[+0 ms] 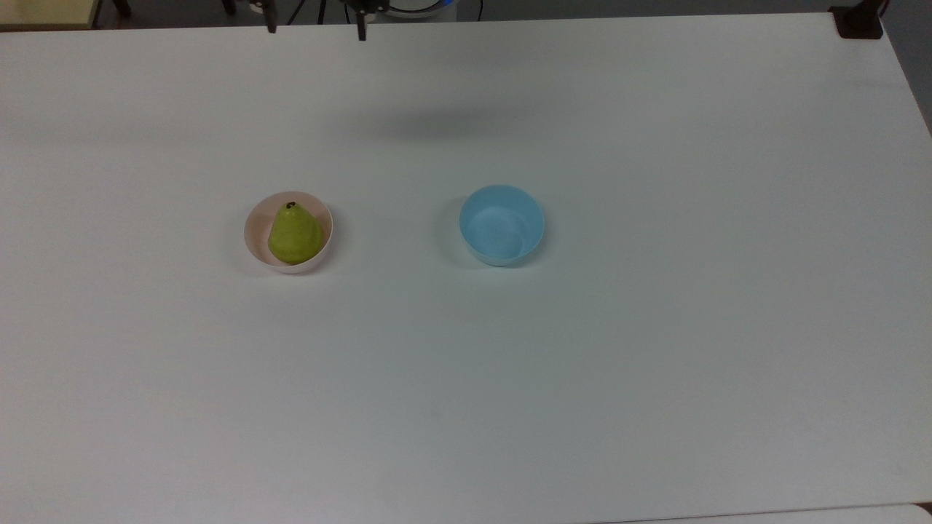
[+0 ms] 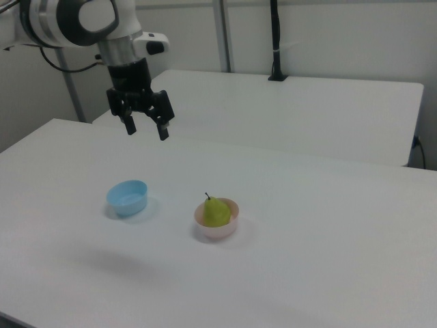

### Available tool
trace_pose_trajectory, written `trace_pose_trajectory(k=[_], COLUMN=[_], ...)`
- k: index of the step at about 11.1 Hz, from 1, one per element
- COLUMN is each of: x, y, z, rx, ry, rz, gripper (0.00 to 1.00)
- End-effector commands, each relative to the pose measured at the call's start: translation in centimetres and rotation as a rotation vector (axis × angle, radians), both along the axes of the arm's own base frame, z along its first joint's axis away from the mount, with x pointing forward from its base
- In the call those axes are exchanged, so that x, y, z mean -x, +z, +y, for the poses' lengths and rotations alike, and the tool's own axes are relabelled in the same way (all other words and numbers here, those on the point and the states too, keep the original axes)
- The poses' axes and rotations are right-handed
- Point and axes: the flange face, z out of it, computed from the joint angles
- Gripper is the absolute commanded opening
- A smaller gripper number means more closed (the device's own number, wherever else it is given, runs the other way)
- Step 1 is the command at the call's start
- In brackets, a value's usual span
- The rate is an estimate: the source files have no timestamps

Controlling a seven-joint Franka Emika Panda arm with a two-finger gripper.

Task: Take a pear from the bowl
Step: 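Move the open gripper toward the pink bowl holding the green pear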

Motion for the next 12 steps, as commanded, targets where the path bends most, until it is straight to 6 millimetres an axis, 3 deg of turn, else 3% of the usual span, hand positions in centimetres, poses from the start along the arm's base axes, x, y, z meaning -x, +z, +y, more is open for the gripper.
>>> trace_pose_trajectory(k=[1, 4, 6, 8, 12], x=[-1.1, -2.3, -3.4, -3.9, -5.9], y=[-0.8, -3.0, -5.0, -6.2, -10.5], z=[-3.6, -8.1, -10.0, -11.5, -14.1], rx=[-0.003, -0.007, -0.007, -0.009, -0.009], ry=[0.014, 0.024, 0.027, 0.056, 0.064], rz=[-0.034, -0.051, -0.060, -0.068, -0.084], gripper=[1.00, 1.00, 1.00, 1.00, 1.00])
